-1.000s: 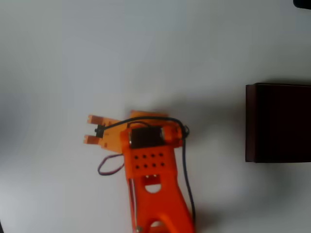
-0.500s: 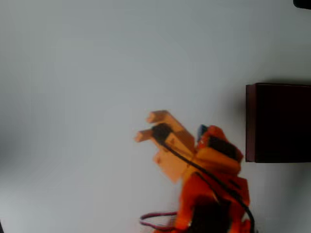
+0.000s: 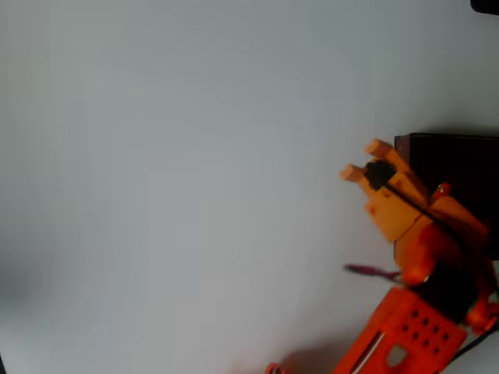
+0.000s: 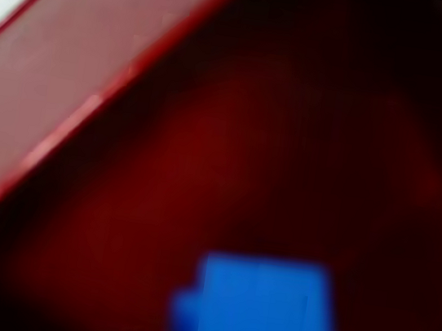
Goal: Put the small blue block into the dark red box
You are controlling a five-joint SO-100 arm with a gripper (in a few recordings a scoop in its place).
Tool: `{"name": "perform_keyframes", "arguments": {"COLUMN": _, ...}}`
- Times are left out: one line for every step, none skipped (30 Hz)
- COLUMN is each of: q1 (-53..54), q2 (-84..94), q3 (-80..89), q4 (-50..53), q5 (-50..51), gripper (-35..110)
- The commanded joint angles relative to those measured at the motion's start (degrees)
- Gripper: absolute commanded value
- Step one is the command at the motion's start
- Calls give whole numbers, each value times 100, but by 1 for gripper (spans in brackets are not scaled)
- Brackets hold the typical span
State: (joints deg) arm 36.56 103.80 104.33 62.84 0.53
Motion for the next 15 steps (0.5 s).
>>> {"name": "perform_keyframes", "arguments": {"q1": 141, "q2": -554, "q3": -580, "q4": -53, "q5": -193, "gripper": 4}}
{"name": "perform_keyframes", "arguments": {"q1": 149, "q2": -712, "q3": -633, "q4": -62, "q5": -211, "gripper": 6}}
{"name": "perform_keyframes", "arguments": {"q1": 149, "q2": -861, "q3": -677, "q4": -70, "q5": -237, "gripper": 8}}
{"name": "perform_keyframes", "arguments": {"q1": 149, "q2": -1002, "q3": -712, "q4": -70, "q5": -290, "gripper": 10}}
{"name": "perform_keyframes", "arguments": {"q1": 141, "q2": -1116, "q3": -747, "q4": -53, "q5": -352, "gripper": 12}}
{"name": "perform_keyframes", "arguments": {"q1": 132, "q2": -1187, "q3": -773, "q4": -9, "q5": -378, "gripper": 13}}
{"name": "perform_keyframes", "arguments": {"q1": 132, "q2": -1213, "q3": -773, "q4": 44, "q5": -378, "gripper": 13}}
{"name": "perform_keyframes", "arguments": {"q1": 114, "q2": -1195, "q3": -765, "q4": 105, "q5": -396, "gripper": 13}}
{"name": "perform_keyframes", "arguments": {"q1": 97, "q2": -1134, "q3": -756, "q4": 193, "q5": -404, "gripper": 14}}
{"name": "perform_keyframes", "arguments": {"q1": 79, "q2": -1046, "q3": -756, "q4": 281, "q5": -387, "gripper": 15}}
{"name": "perform_keyframes", "arguments": {"q1": 53, "q2": -932, "q3": -729, "q4": 369, "q5": -378, "gripper": 15}}
{"name": "perform_keyframes", "arguments": {"q1": 18, "q2": -782, "q3": -694, "q4": 475, "q5": -360, "gripper": 14}}
{"name": "perform_keyframes", "arguments": {"q1": -26, "q2": -589, "q3": -624, "q4": 571, "q5": -360, "gripper": 14}}
{"name": "perform_keyframes", "arguments": {"q1": -79, "q2": -352, "q3": -501, "q4": 650, "q5": -352, "gripper": 14}}
{"name": "perform_keyframes", "arguments": {"q1": -141, "q2": -62, "q3": -316, "q4": 703, "q5": -325, "gripper": 14}}
